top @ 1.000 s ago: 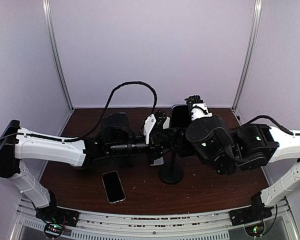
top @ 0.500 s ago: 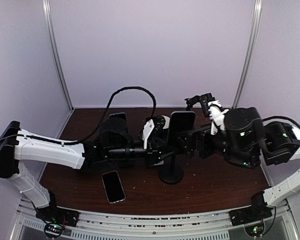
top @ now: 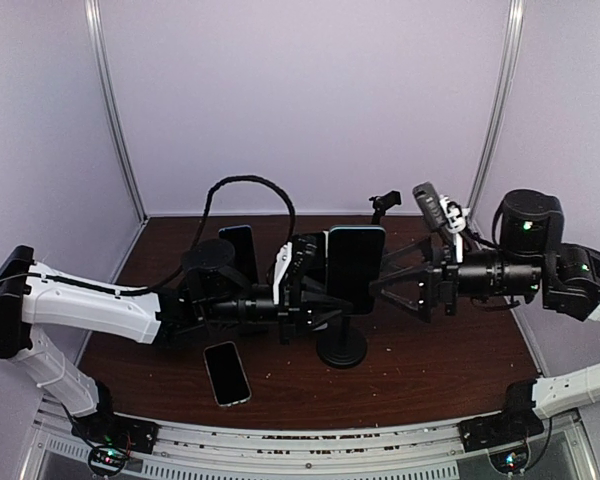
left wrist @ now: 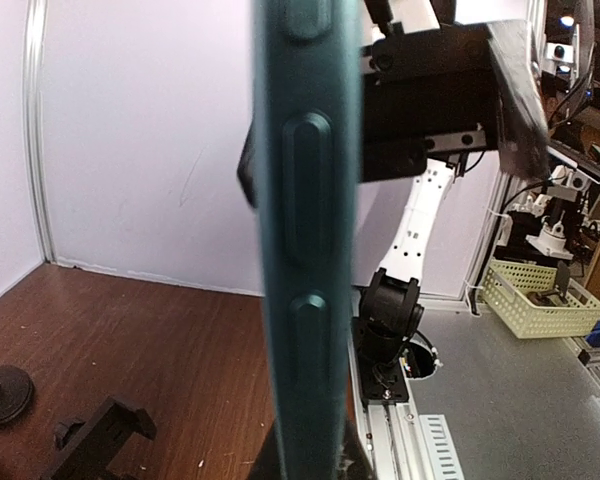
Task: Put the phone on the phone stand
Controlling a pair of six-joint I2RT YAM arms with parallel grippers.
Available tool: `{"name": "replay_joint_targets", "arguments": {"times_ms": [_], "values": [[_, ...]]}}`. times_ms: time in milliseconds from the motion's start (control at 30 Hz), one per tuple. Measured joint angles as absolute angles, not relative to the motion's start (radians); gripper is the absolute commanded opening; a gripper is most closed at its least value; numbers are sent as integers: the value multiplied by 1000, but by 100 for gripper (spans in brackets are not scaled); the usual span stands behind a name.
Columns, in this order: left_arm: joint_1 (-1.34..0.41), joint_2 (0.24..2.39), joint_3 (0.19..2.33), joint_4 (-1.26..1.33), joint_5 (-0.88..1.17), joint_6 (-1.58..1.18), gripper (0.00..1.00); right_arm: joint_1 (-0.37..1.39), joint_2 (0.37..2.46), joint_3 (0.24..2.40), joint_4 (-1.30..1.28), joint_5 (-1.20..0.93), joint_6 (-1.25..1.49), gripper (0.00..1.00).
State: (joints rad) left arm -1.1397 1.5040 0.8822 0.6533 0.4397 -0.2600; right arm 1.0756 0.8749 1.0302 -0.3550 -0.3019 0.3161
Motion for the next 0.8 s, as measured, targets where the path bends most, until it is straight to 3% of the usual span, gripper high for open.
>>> {"name": "replay_joint_targets", "arguments": {"times_ms": [67,200,333,433,500,600,733,800], "values": [[-1140,1510,882,672,455,-262,0,1075,934,1040,-347,-363,304,78],[-1140,1521,883,692,485,-262,0,1058,956,1031,-336,-435,291,48],[-1142,1545,883,710,527,-264,0,1046,961,1030,-308,-480,290,27],[-1144,1552,883,715,551,-264,0,1040,966,1028,-301,-491,281,1],[-1147,1552,883,717,576,-296,35,1035,963,1026,-295,-491,240,0],[-1155,1548,886,699,562,-277,69,1031,960,1021,-307,-492,233,0],[-1143,1515,892,560,475,-181,96,1020,962,1021,-362,-454,230,0],[-1139,1462,892,436,397,-112,98,1000,964,1021,-394,-422,223,0]]}}
